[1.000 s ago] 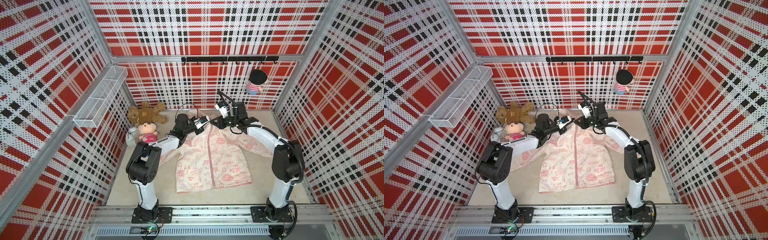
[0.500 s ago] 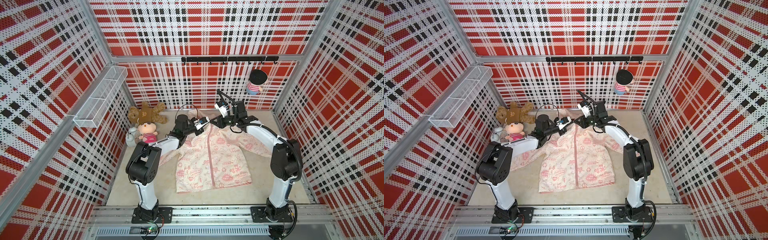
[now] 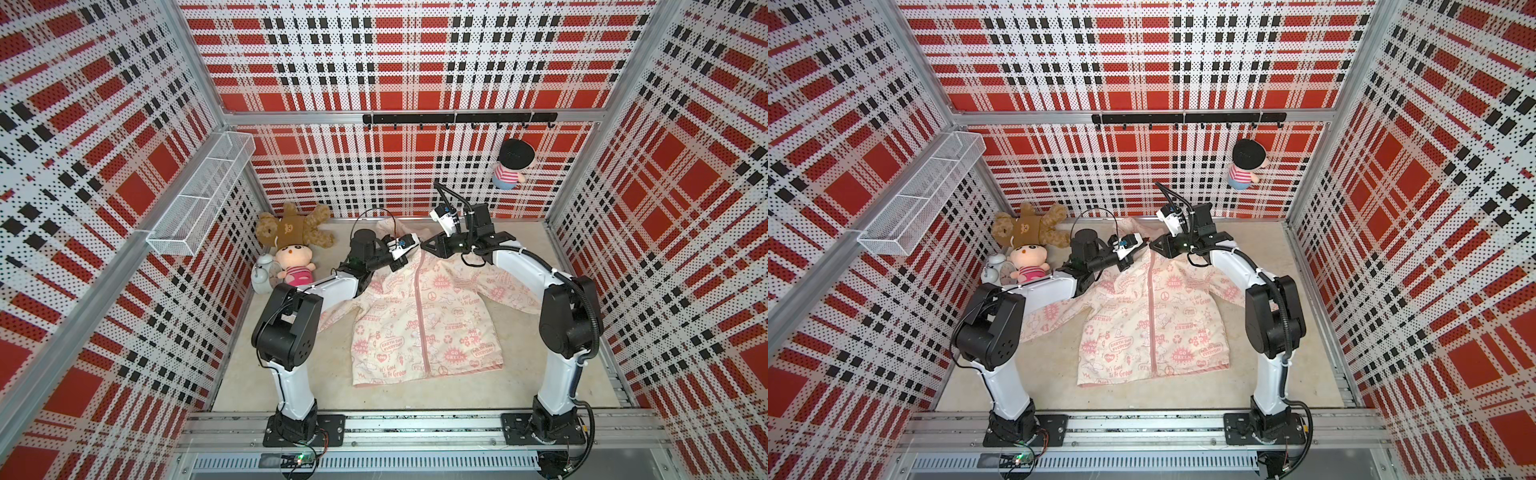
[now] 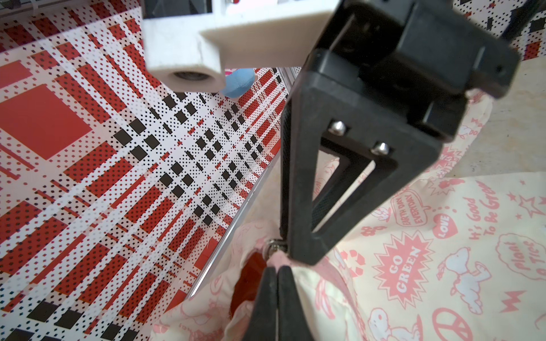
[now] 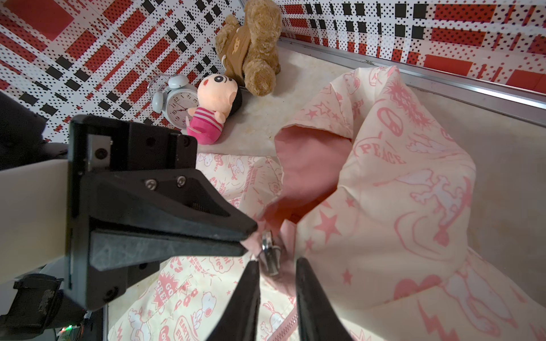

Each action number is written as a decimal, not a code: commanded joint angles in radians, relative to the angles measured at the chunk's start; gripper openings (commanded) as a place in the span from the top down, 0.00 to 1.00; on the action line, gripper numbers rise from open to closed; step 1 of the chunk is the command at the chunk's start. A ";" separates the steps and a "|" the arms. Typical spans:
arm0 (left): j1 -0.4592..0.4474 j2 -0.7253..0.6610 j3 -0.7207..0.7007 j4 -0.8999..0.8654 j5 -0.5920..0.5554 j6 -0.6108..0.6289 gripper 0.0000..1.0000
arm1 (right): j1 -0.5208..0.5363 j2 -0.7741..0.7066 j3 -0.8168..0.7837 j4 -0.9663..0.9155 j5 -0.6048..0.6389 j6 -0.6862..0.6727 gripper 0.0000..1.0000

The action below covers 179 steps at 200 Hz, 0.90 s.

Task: Unzip the jacket
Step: Unzip the zipper on the jacket.

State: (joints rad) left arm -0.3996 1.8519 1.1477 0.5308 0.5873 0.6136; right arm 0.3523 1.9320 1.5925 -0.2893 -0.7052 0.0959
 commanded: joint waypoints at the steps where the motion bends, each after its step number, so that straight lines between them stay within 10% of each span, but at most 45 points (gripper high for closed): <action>1: 0.002 -0.043 -0.005 0.024 0.017 -0.002 1.00 | -0.004 0.008 0.027 0.001 -0.039 -0.030 0.74; 179: 0.002 -0.041 0.004 0.025 0.017 -0.003 1.00 | -0.004 0.060 0.081 -0.043 -0.044 -0.048 0.79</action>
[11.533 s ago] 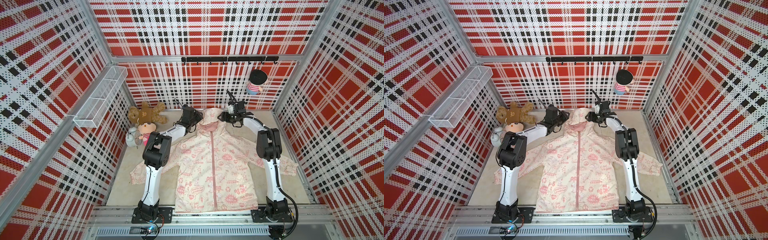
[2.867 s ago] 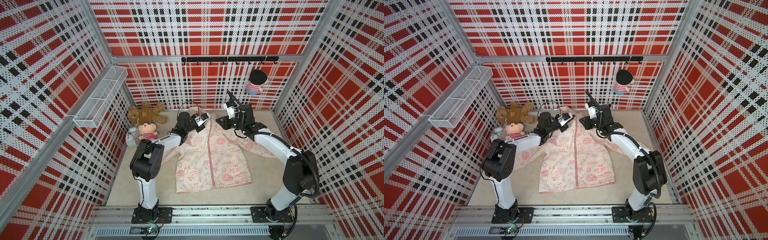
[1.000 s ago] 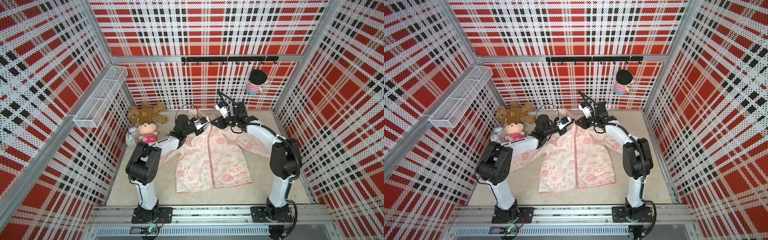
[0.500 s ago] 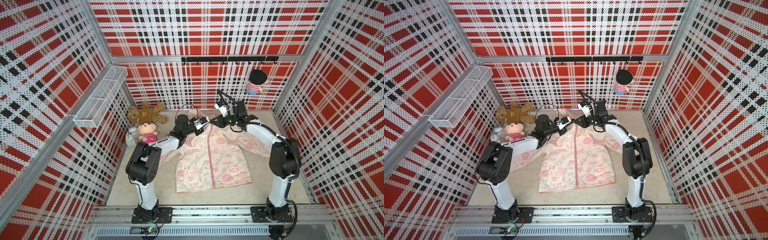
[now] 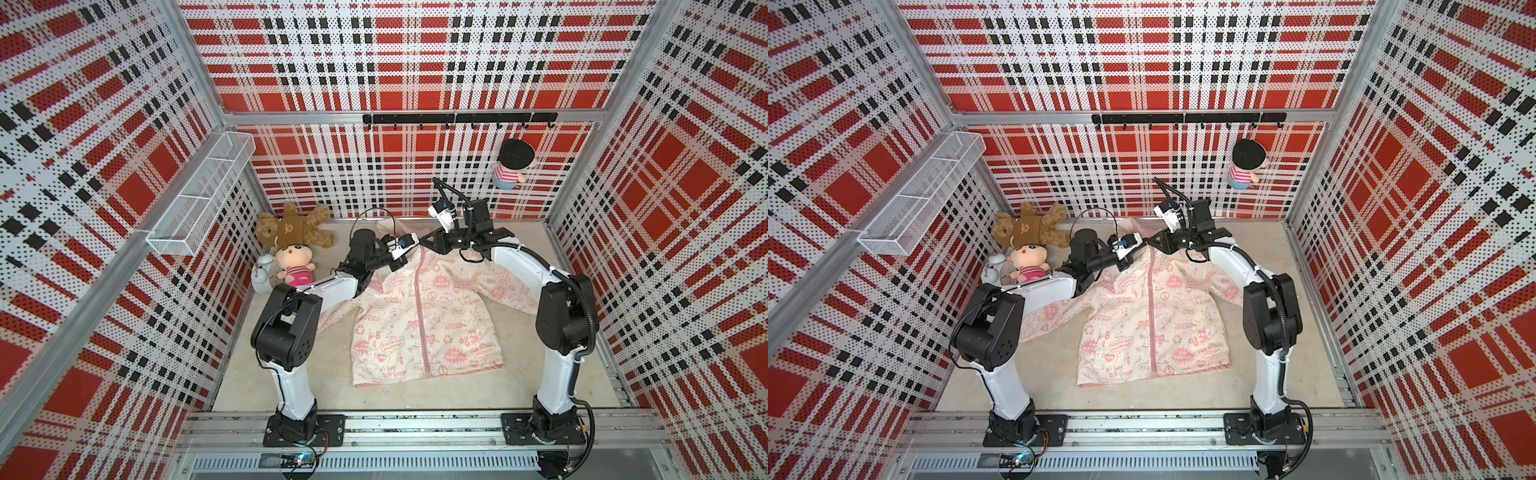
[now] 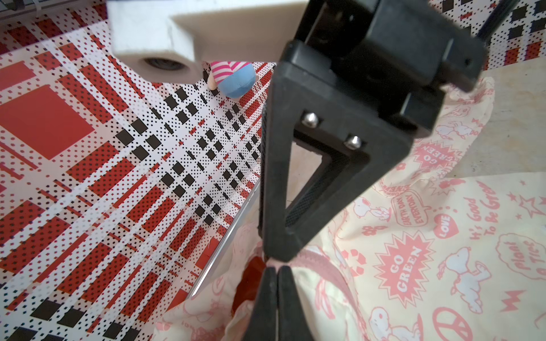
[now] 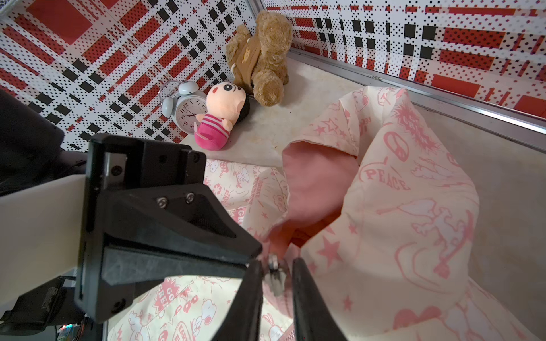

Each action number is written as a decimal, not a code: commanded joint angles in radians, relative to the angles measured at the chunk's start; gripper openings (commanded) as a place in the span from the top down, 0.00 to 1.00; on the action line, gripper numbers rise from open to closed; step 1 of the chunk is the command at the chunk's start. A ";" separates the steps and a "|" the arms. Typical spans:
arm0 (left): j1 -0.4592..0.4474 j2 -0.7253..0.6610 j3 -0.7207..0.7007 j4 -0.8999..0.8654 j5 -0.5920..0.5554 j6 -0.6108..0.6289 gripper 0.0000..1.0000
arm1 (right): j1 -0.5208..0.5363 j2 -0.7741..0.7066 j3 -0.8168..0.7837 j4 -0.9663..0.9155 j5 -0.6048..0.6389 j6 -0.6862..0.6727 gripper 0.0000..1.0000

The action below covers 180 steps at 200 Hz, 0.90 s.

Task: Unzip the jacket
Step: Unzip the zipper on the jacket.

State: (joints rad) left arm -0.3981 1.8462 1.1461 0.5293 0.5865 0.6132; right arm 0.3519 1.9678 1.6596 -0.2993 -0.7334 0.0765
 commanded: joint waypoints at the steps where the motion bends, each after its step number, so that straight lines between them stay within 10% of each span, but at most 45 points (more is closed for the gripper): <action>1: 0.001 -0.035 0.007 0.026 0.018 -0.004 1.00 | -0.004 0.025 0.013 -0.033 -0.017 -0.028 0.79; 95: 0.001 -0.021 0.022 0.026 0.008 -0.011 1.00 | 0.004 0.037 0.013 -0.052 0.022 -0.023 1.00; 180: 0.027 0.020 0.102 0.026 -0.024 -0.169 1.00 | 0.022 -0.027 -0.138 0.120 0.196 0.074 1.00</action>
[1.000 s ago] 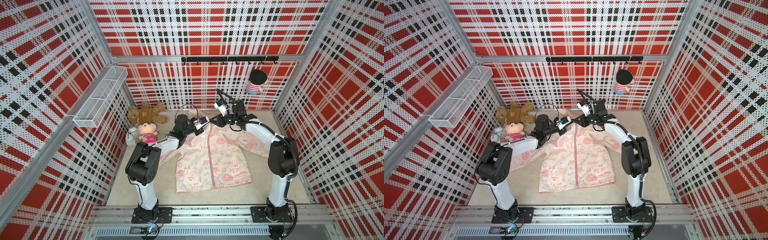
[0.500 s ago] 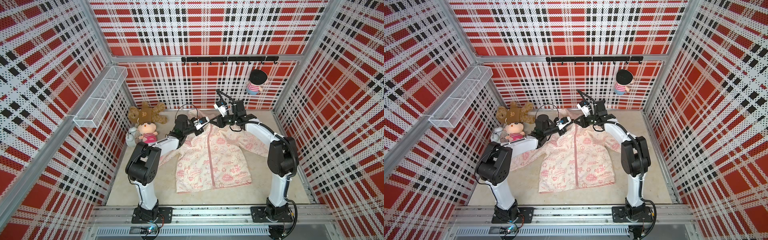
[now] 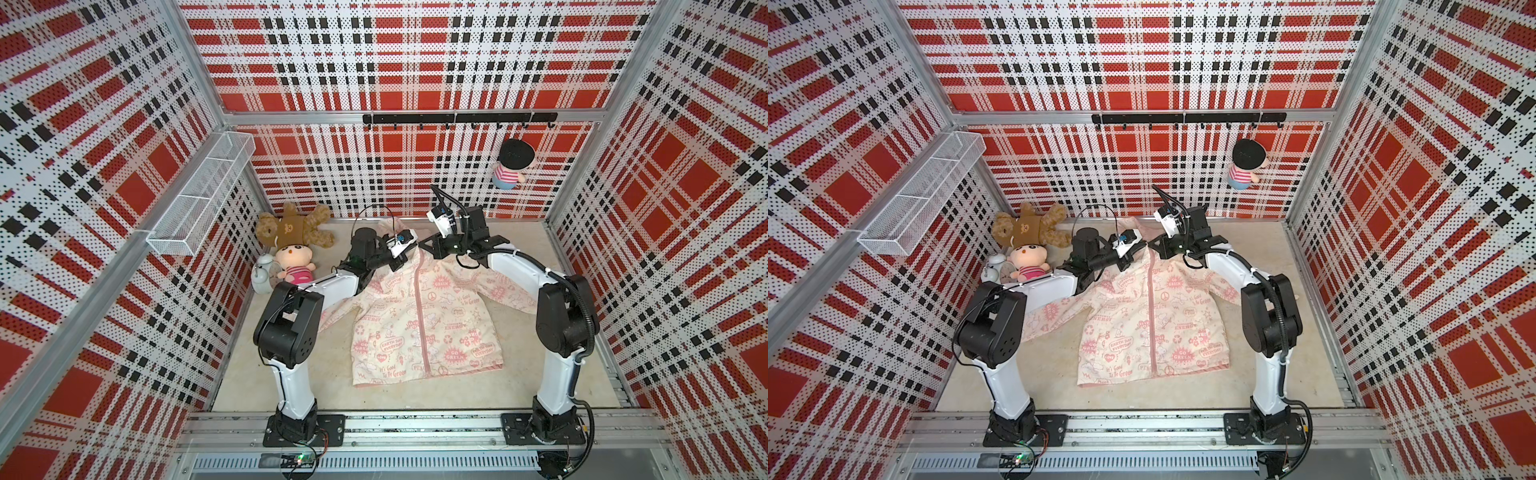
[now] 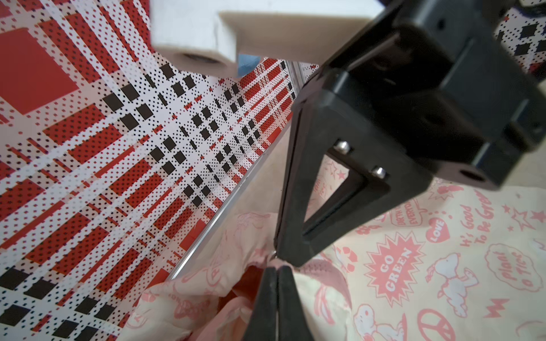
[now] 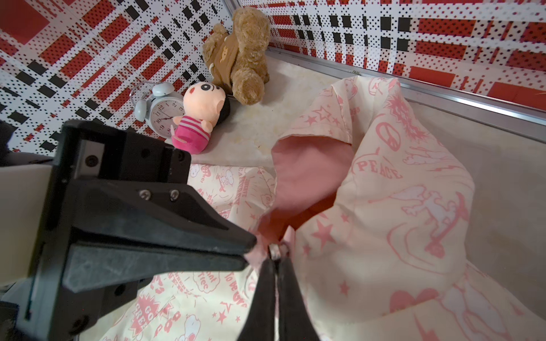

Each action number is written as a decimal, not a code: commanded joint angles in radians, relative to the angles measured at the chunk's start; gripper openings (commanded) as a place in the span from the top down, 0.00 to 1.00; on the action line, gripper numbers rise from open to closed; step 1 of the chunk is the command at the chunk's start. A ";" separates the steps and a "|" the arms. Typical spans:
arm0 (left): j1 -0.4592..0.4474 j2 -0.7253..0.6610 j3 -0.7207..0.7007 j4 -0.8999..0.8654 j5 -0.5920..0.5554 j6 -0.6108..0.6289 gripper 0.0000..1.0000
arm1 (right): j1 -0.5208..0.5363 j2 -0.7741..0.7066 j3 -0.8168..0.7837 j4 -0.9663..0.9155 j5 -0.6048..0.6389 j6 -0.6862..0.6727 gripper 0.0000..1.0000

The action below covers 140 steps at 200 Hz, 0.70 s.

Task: Unzip the jacket
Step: Unzip the zipper on the jacket.

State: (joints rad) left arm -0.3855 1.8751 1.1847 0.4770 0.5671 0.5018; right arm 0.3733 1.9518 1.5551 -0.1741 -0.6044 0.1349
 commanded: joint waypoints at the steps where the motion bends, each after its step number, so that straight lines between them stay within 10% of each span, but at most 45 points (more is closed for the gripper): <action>1: 0.014 -0.010 0.064 0.078 -0.007 -0.059 1.00 | 0.001 -0.011 -0.034 -0.006 0.068 0.015 1.00; 140: 0.036 0.136 0.280 0.051 -0.291 -0.178 1.00 | 0.033 -0.025 -0.089 0.022 0.183 0.010 1.00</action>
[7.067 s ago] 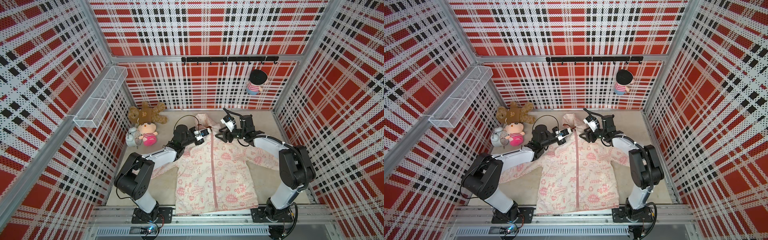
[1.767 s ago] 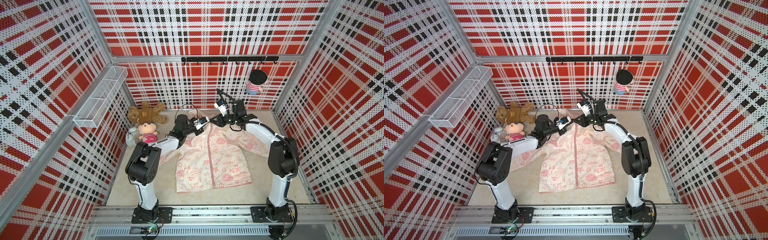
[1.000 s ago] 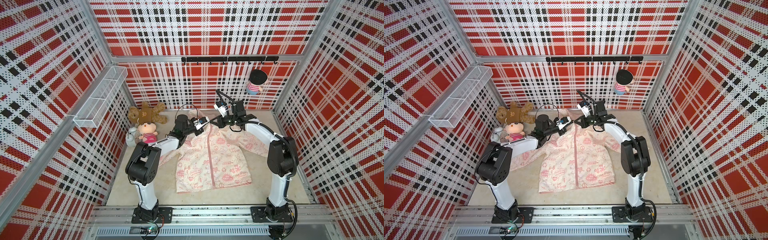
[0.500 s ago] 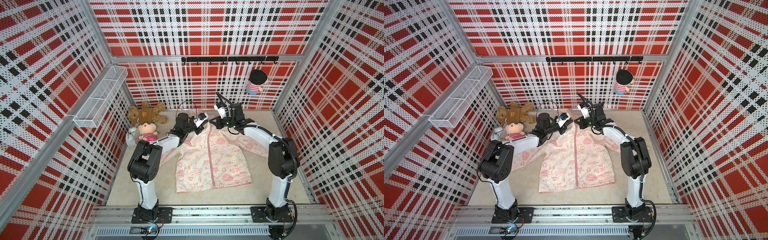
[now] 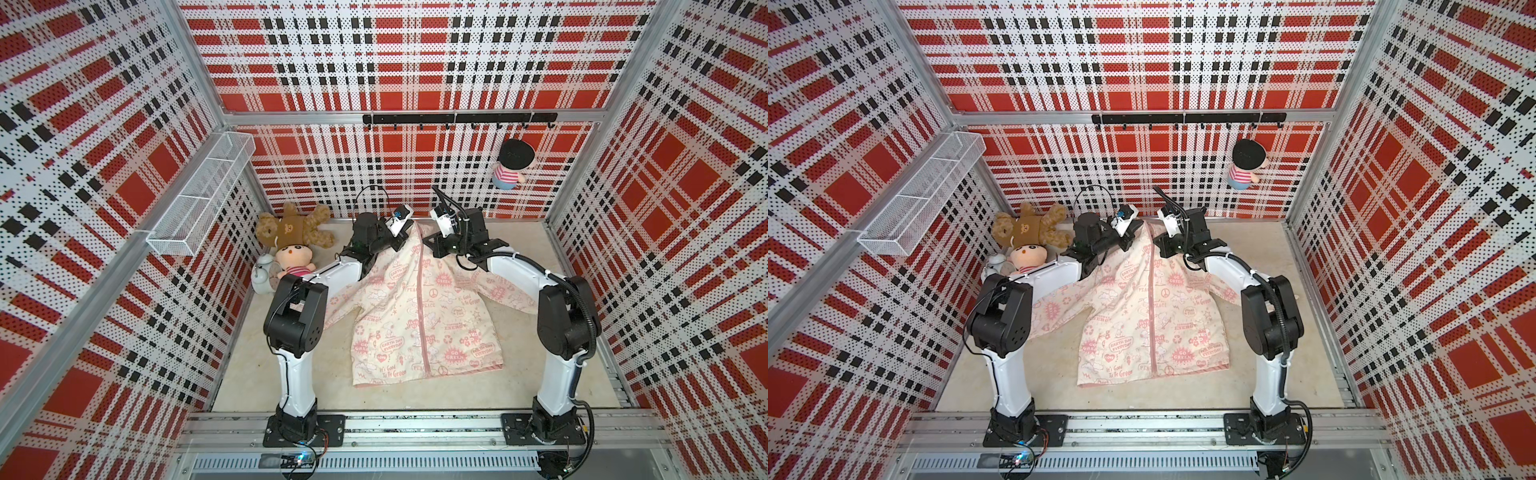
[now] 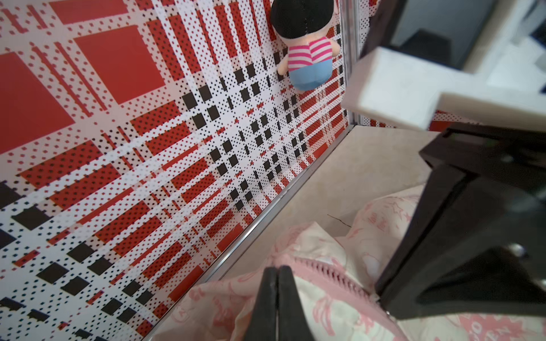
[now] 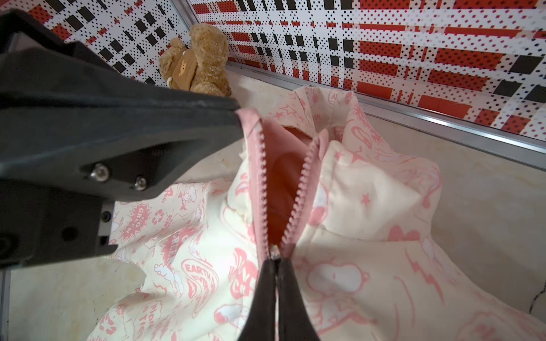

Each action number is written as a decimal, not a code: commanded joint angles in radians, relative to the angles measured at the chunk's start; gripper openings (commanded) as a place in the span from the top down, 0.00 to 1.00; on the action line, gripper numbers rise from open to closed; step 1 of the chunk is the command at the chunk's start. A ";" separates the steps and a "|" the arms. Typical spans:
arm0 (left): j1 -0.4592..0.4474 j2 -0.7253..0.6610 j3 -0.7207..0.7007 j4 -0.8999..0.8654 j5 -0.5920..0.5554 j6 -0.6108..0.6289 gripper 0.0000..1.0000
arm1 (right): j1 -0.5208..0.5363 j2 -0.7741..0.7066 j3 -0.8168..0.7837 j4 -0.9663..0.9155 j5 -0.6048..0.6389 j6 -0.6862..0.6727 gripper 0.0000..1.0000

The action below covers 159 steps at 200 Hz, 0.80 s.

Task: Unzip the jacket
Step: Unzip the zipper on the jacket.

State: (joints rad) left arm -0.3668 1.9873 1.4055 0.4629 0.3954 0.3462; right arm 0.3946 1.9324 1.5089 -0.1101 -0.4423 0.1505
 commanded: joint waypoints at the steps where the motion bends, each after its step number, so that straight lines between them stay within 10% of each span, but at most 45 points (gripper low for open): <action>1: 0.017 0.025 0.061 0.065 -0.122 -0.022 1.00 | 0.013 -0.007 -0.044 -0.040 0.020 -0.005 1.00; 159: 0.038 0.246 0.234 0.065 -0.337 -0.038 1.00 | 0.136 -0.062 -0.395 0.046 0.178 0.307 1.00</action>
State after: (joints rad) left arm -0.3443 2.2040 1.6081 0.4759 0.1230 0.3111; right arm 0.5072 1.9278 1.1461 -0.0364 -0.2905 0.3935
